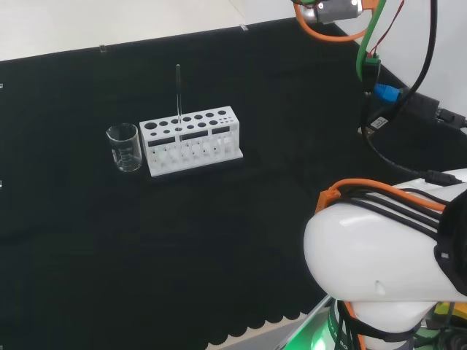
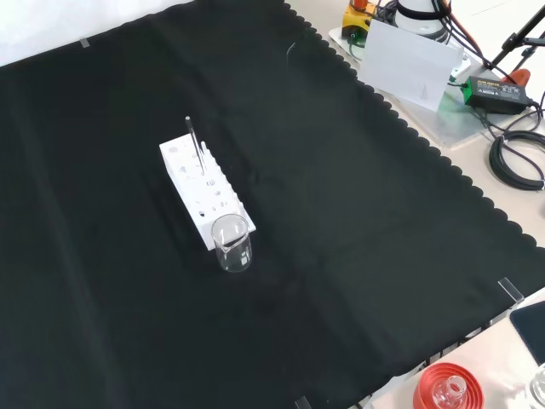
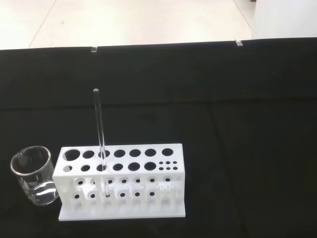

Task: Take the glass rod from the white test tube rack.

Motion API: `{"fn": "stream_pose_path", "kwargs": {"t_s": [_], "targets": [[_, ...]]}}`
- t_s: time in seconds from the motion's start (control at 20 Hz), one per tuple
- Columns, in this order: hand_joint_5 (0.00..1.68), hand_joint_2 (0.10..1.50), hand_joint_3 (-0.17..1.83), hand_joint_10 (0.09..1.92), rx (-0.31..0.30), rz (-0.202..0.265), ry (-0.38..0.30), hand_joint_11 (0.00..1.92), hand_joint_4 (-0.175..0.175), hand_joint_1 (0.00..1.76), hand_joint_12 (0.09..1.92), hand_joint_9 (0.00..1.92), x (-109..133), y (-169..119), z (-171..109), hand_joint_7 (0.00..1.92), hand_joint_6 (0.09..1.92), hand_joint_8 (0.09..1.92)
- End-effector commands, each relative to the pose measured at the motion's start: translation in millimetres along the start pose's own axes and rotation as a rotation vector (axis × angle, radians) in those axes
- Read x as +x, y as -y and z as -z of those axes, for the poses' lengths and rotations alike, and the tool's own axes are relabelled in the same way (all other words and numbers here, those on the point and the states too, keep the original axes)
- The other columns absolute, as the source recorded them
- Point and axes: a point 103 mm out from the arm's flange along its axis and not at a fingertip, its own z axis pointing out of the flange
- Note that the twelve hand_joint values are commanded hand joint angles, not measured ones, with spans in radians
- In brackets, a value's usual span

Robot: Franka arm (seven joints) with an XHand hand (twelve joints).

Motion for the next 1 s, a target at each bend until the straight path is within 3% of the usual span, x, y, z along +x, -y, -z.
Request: {"fn": "stream_pose_path", "kwargs": {"t_s": [0.05,0.15,0.25,0.5,0.7,1.0], "targets": [[0.22,0.8,0.55,0.09,-0.11,-0.17,0.063,0.35,-0.034,0.57,0.62,0.51,-28.6,79.4,34.2,0.4,0.15,0.09],[0.05,0.88,0.4,0.09,-0.118,-0.187,0.067,0.08,-0.011,0.45,0.82,0.27,-29.9,86.0,37.3,0.19,0.09,0.09],[0.01,0.92,0.32,0.09,-0.118,-0.187,0.058,0.02,-0.007,0.43,0.89,0.21,-30.4,86.0,37.1,0.14,0.09,0.09],[0.0,0.95,0.27,0.11,-0.111,-0.183,0.046,0.0,-0.009,0.43,0.92,0.18,-31.2,85.1,35.9,0.13,0.09,0.09],[0.0,0.99,0.19,0.55,-0.107,-0.179,0.042,0.0,-0.01,0.43,0.96,0.02,-31.6,84.6,35.1,0.11,0.09,0.09],[0.0,0.99,0.17,0.63,-0.114,-0.176,0.046,0.0,-0.011,0.43,0.97,0.0,-31.8,84.7,34.7,0.11,0.09,0.11]]}}
